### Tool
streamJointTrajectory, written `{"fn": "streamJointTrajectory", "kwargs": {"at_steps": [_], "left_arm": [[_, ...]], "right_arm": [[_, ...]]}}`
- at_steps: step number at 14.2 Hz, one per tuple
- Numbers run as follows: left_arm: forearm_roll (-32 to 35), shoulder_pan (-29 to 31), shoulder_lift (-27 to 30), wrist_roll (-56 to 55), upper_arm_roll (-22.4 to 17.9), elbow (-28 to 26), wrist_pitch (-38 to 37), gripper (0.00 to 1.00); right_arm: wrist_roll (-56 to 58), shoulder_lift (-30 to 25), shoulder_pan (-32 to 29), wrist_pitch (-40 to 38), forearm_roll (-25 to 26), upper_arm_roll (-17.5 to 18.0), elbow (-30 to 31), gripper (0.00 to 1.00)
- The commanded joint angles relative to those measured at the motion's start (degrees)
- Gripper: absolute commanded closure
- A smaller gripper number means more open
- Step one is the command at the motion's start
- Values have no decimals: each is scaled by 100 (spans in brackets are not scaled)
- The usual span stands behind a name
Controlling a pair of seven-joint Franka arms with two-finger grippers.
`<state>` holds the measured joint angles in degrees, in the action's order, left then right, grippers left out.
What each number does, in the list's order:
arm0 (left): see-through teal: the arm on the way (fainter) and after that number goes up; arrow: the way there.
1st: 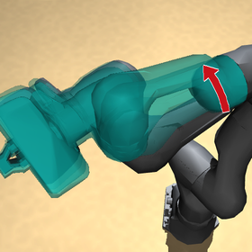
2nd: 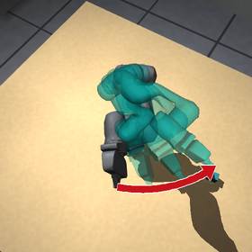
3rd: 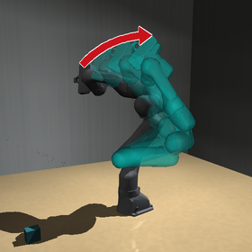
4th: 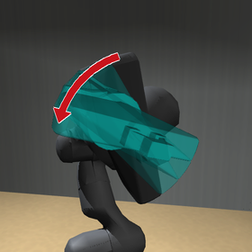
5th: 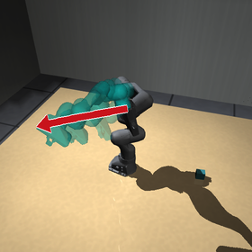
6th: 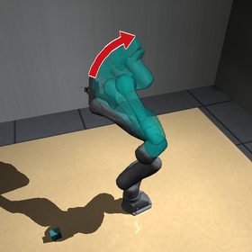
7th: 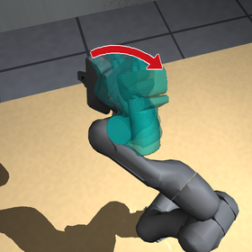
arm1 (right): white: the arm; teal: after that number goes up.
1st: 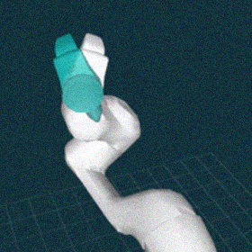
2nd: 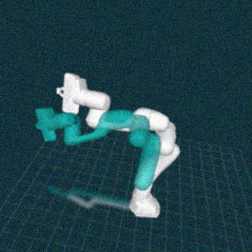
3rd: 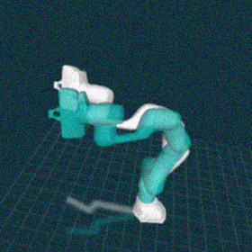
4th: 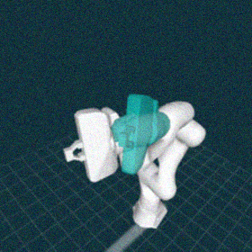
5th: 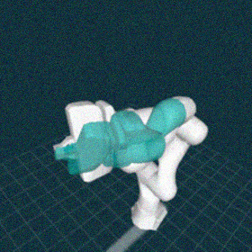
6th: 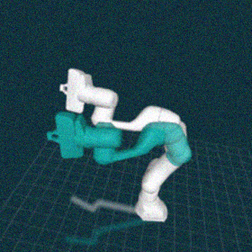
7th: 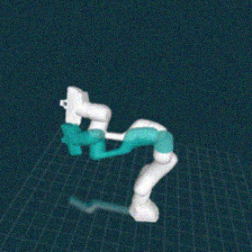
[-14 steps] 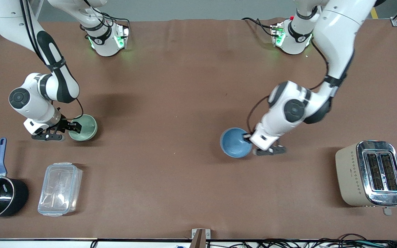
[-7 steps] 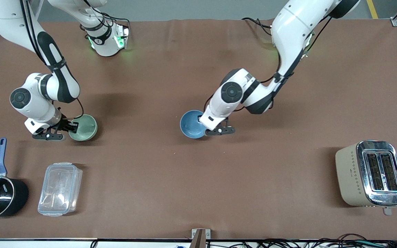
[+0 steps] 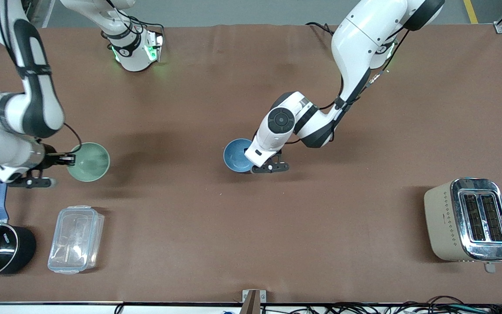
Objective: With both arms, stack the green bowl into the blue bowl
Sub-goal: 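Slide the blue bowl inward with the left gripper while the right gripper follows, then lower the green bowl into the blue bowl while the left gripper withdraws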
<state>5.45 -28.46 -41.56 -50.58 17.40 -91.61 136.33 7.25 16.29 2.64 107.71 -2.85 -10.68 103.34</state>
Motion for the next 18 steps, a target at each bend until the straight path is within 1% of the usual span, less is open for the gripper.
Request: {"fn": "streamJointTrajectory", "kwargs": {"at_steps": [1,3,5,6,7,9,11,14,15,17,18], "left_arm": [[535,86,516,-233,-167,64,-386,0],[624,323,911,-216,-167,362,-1078,0],[624,594,1132,-59,-167,862,-2009,0],[633,770,1246,38,-176,1012,-2327,0],[633,981,1430,135,-167,1075,-2513,0],[616,1394,1799,241,-150,1075,-2620,0],[563,1746,2002,625,-106,1084,-2996,0],[536,2229,2336,1706,-88,1277,-3752,0],[545,2283,2458,2031,-88,1286,-3980,0],[563,2301,2731,2542,-150,1286,-4210,0],[580,2362,2845,2770,-158,1286,-4211,0]], "right_arm": [[-895,85,341,-680,-444,101,-604,100],[-1758,85,571,-637,-488,398,-614,100],[-2619,85,580,-506,-681,916,-614,100],[-3163,85,606,-287,-691,1206,-614,100],[-3594,111,641,-68,-682,1478,-605,100],[-4613,233,877,450,-630,1875,-605,100],[-5301,392,1254,856,-577,1982,-596,100],[-6189,428,1940,1024,-261,1982,-517,100],[-6461,489,2151,1085,-164,1982,-439,100],[-6910,516,2485,1628,-76,1982,-80,100],[-7104,516,2644,1996,-41,1982,149,100]]}}
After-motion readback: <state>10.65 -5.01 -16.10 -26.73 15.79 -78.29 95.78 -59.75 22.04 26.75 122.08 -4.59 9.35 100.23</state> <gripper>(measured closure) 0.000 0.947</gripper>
